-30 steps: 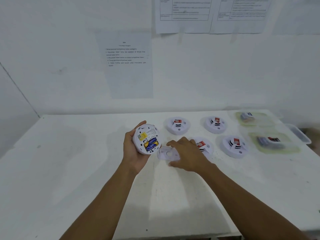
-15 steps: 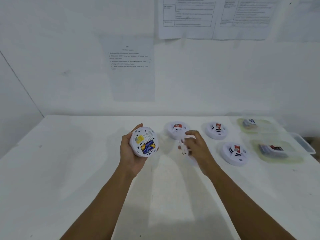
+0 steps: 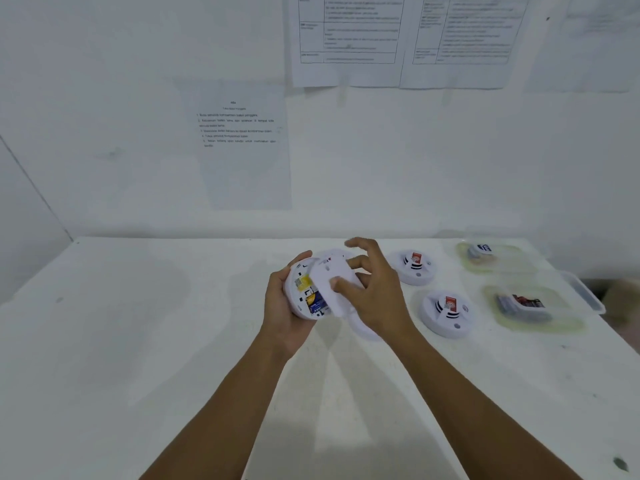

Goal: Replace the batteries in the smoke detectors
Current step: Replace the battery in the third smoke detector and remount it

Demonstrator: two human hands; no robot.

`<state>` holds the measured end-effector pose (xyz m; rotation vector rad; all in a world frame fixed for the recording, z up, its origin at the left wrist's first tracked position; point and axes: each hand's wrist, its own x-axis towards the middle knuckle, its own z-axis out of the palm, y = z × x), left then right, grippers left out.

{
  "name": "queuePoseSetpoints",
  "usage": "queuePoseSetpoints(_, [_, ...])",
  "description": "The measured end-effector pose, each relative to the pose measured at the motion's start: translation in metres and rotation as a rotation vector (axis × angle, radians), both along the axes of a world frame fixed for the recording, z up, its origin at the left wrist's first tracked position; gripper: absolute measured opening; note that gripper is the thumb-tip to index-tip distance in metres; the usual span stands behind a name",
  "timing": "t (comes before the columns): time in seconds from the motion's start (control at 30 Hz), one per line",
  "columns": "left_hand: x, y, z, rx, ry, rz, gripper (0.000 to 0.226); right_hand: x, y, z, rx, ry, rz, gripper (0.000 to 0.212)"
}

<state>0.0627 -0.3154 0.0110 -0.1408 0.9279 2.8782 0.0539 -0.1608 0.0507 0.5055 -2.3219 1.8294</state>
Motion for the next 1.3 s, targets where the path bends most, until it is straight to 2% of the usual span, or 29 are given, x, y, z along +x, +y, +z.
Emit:
queuePoseSetpoints(0.13, [0.003, 0.018, 0.005, -0.01, 0.01, 0.0, 0.044, 0.001, -0.012, -0.013, 0.147, 0.231, -0.146, 0.013])
queuePoseSetpoints(0.3, [0.005, 0.021, 0.013, -0.024, 0.003, 0.019, 0.043, 0.01, -0.012, -0.023, 0.318, 0.288, -0.148, 0.036])
queuePoseSetpoints(0.6, [0.008, 0.023, 0.014, -0.108, -0.009, 0.06, 0.049, 0.011, -0.013, -0.021, 0.465, 0.369, -0.165, 0.039])
queuePoseSetpoints(0.7, [0.007, 0.024, 0.011, -0.145, -0.021, 0.117, 0.045, 0.015, -0.016, -0.019, 0.444, 0.324, -0.204, 0.043])
queuePoseSetpoints(0.87, [0.011, 0.028, 0.009, -0.213, -0.001, 0.171, 0.044, 0.021, -0.022, -0.022, 0.356, 0.257, -0.224, 0.037])
queuePoseSetpoints(1.1, [0.019, 0.025, 0.007, -0.268, -0.003, 0.193, 0.042, 0.028, -0.032, -0.026, 0.327, 0.182, -0.231, 0.045])
queuePoseSetpoints(1.3, [0.019, 0.016, 0.011, -0.18, -0.033, 0.152, 0.045, 0.024, -0.033, -0.032, 0.411, 0.297, -0.169, 0.043])
